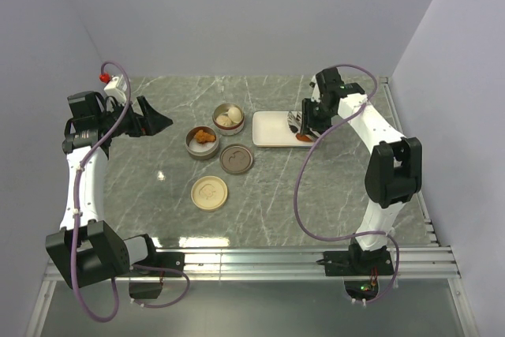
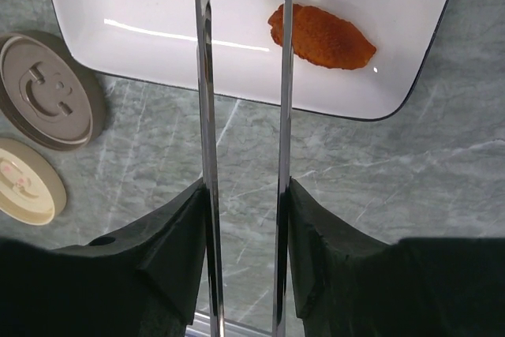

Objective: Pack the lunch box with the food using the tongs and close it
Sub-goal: Pick up the food using the clamp

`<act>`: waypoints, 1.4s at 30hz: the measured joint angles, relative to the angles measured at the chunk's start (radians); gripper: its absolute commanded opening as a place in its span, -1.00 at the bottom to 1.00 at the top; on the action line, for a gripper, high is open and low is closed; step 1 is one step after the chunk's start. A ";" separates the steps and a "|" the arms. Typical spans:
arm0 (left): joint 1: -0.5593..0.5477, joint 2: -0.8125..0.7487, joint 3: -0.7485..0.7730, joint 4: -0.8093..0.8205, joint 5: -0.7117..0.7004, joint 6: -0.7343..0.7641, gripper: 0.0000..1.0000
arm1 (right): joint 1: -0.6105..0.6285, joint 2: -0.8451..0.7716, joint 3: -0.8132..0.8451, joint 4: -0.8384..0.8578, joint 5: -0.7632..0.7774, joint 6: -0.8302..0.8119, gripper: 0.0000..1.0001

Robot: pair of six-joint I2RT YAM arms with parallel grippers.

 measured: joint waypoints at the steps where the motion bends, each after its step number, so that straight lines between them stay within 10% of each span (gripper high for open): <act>1: 0.000 0.000 0.000 0.000 0.000 0.000 0.99 | 0.000 0.000 0.000 -0.003 0.000 -0.003 0.00; 42: 0.002 0.000 0.000 0.001 0.017 -0.021 0.99 | 0.143 -0.019 0.115 -0.043 0.002 -0.167 -0.49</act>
